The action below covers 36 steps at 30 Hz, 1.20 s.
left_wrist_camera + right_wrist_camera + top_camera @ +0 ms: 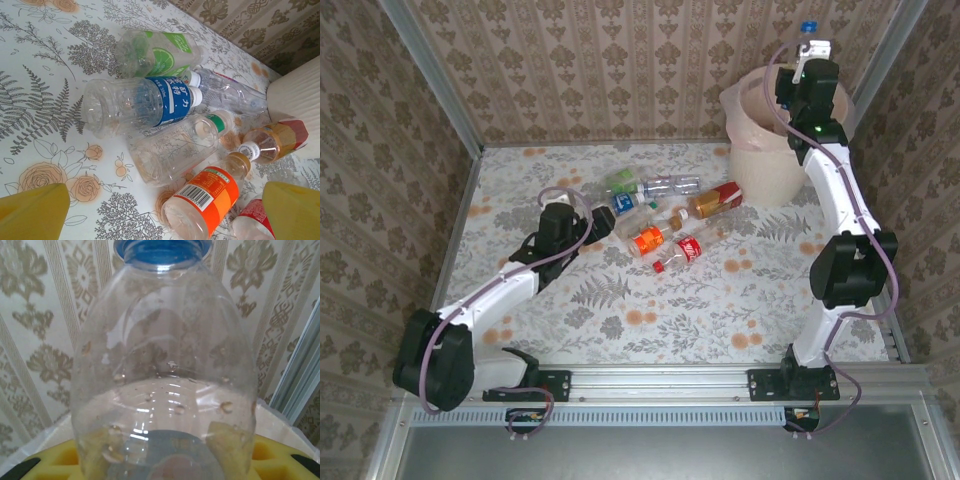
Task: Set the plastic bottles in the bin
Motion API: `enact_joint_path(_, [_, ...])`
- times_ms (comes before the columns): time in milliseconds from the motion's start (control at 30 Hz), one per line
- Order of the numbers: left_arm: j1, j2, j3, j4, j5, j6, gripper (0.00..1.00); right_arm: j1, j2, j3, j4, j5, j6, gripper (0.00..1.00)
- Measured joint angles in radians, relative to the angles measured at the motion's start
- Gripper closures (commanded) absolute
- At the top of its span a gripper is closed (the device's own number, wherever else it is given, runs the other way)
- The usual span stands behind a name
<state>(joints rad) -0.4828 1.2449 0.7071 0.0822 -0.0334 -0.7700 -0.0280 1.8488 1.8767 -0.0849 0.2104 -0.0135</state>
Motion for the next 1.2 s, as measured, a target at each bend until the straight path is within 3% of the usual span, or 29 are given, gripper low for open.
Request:
enact_joint_path(300, [0.000, -0.012, -0.006, 0.000, -0.019, -0.002, 0.00, -0.034, -0.019, -0.037, -0.190, -0.112, -0.027, 0.51])
enact_joint_path(367, [0.000, -0.012, -0.010, 0.000, -0.020, -0.002, 0.00, -0.035, -0.027, -0.038, -0.224, -0.127, -0.031, 0.43])
enact_joint_path(467, [0.000, -0.012, -0.011, 0.000, -0.019, -0.002, 0.00, -0.035, -0.028, -0.034, -0.264, -0.145, -0.033, 0.22])
enact_joint_path(533, [0.000, -0.012, -0.011, 0.000, -0.020, -0.002, 0.00, -0.035, -0.021, -0.017, -0.308, -0.152, -0.030, 0.16])
enact_joint_path(867, [0.000, -0.011, -0.011, 0.000, -0.021, -0.002, 0.00, -0.035, -0.018, 0.018, -0.352, -0.157, -0.029, 0.10])
enact_joint_path(1200, [0.000, 0.065, 0.068, -0.061, -0.020, 0.006, 0.00, -0.032, -0.219, -0.140, -0.325, -0.176, 0.021, 0.00])
